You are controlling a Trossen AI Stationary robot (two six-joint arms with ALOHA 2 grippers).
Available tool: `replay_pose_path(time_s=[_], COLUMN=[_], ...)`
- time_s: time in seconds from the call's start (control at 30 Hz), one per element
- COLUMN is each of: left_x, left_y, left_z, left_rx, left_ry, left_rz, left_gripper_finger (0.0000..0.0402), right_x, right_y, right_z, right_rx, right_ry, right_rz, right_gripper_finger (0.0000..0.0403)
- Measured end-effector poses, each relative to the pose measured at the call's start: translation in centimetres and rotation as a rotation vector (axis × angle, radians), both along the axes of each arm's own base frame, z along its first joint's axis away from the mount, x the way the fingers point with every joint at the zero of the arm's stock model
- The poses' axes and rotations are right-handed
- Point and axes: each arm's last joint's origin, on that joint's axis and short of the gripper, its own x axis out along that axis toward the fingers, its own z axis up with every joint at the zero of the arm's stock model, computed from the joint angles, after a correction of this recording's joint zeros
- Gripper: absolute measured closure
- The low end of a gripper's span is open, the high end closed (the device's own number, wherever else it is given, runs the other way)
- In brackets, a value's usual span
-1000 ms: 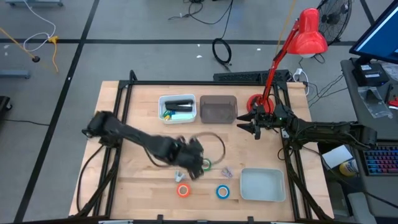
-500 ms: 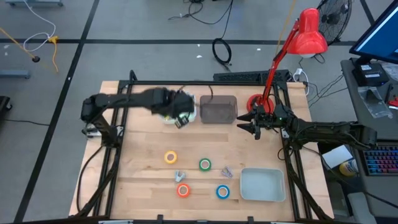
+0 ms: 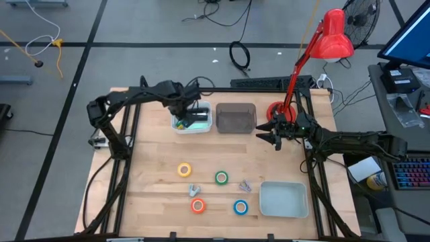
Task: Pick and place Stapler, Stapler remover, tape
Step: Put the small green stapler into the white bin
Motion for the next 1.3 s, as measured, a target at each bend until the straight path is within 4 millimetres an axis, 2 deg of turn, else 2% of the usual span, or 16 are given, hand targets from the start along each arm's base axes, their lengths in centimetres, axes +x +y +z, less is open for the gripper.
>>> replay_pose_path(time_s=[0.2,0.33,0.8,1.0,1.3], left_x=[-0.3,-0.2,-0.3,-0.3,-0.6], left_y=[-0.3,-0.3,-0.3,-1.0,-1.8], left_z=[-2.6,-3.5,-3.7,-3.8,-5.3], left_rx=[-0.036,-0.035,-0.036,-0.051,-0.064], left_ry=[-0.020,-0.044,-0.057,-0.040,-0.016], left_rz=[-0.016,-0.016,0.095,0.112,0.132], left_gripper_finger=[0.0338,0.0333,0.0331,0.0330,0.0330], right_x=[0.0,0.0,0.0,0.0,0.0], right_y=[0.0,0.0,0.0,0.0,0.0], right_z=[0.0,0.0,0.0,0.0,0.0], right_rx=[0.000,0.014,0.027,0.027,0.027], right_ry=[0.000,-0.001,-0.001,-0.001,-0.001], right_rz=[-0.001,-0.002,-0.001,-0.001,-0.001], right_gripper_finger=[0.0181,0.0181,0.0180,0.0180,0.0181])
